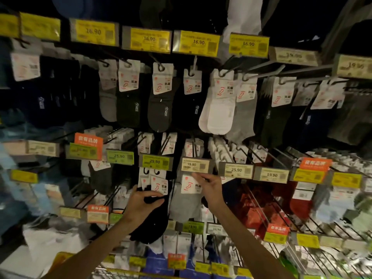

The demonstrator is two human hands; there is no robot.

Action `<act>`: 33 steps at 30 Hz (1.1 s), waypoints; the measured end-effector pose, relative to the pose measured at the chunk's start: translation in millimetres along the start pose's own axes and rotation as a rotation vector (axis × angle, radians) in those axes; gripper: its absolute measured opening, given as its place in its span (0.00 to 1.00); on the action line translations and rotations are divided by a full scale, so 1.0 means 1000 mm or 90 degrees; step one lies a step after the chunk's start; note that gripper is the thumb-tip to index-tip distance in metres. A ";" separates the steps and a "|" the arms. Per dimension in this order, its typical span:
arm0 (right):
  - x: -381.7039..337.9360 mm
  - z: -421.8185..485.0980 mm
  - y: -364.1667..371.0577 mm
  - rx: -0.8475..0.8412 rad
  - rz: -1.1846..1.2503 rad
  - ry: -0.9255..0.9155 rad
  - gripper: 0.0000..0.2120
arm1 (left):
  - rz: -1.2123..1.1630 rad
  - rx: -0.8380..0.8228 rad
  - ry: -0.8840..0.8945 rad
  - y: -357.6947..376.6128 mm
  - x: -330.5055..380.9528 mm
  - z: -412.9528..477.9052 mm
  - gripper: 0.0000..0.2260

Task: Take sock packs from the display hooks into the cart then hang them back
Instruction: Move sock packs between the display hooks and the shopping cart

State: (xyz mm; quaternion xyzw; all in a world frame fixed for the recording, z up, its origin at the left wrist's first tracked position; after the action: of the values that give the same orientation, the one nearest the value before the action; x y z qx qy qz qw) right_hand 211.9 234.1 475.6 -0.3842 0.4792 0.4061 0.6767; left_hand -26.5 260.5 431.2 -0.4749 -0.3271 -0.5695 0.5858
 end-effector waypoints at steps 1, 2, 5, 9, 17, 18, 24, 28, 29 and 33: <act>0.001 0.003 0.001 -0.007 0.007 0.015 0.05 | -0.006 0.004 0.003 0.002 0.002 0.000 0.17; 0.003 0.006 0.002 -0.010 0.021 0.038 0.05 | -0.006 0.006 0.005 0.004 0.003 0.000 0.17; 0.011 0.013 0.004 0.012 0.045 0.112 0.13 | 0.014 0.010 -0.017 0.009 0.002 0.003 0.16; 0.015 0.016 0.004 0.011 0.034 0.123 0.15 | -0.014 -0.018 -0.058 0.014 -0.003 0.007 0.11; 0.007 0.016 0.005 0.004 0.052 0.098 0.10 | -0.031 -0.011 -0.057 0.019 0.010 0.009 0.07; 0.007 0.016 0.005 0.011 0.048 0.095 0.10 | -0.038 -0.009 -0.058 0.019 0.011 0.008 0.07; 0.005 0.016 0.008 0.049 0.035 0.067 0.12 | -0.087 -0.004 -0.070 0.024 0.013 0.011 0.13; 0.005 0.016 0.007 0.061 0.025 0.077 0.13 | -0.103 -0.003 -0.074 0.030 0.015 0.013 0.11; 0.005 0.016 0.007 0.065 0.020 0.075 0.13 | -0.102 -0.002 -0.070 0.030 0.014 0.014 0.12; 0.002 0.013 0.008 0.083 0.011 0.071 0.13 | -0.112 0.008 -0.074 0.030 0.013 0.015 0.12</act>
State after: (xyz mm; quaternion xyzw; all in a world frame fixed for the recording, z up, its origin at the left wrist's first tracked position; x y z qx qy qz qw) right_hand 209.3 249.6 476.0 -0.3570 0.5452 0.3577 0.6688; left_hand 6.6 266.8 443.0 -0.4729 -0.4044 -0.5882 0.5165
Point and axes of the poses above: each hand's wrist, its own z-axis towards the middle knuckle, its own y-axis out of the palm, x = y × z, the point moved 3 cm from there along z, towards the middle knuckle, and after that the axes turned 15 degrees about -z, right-handed, at the moved point
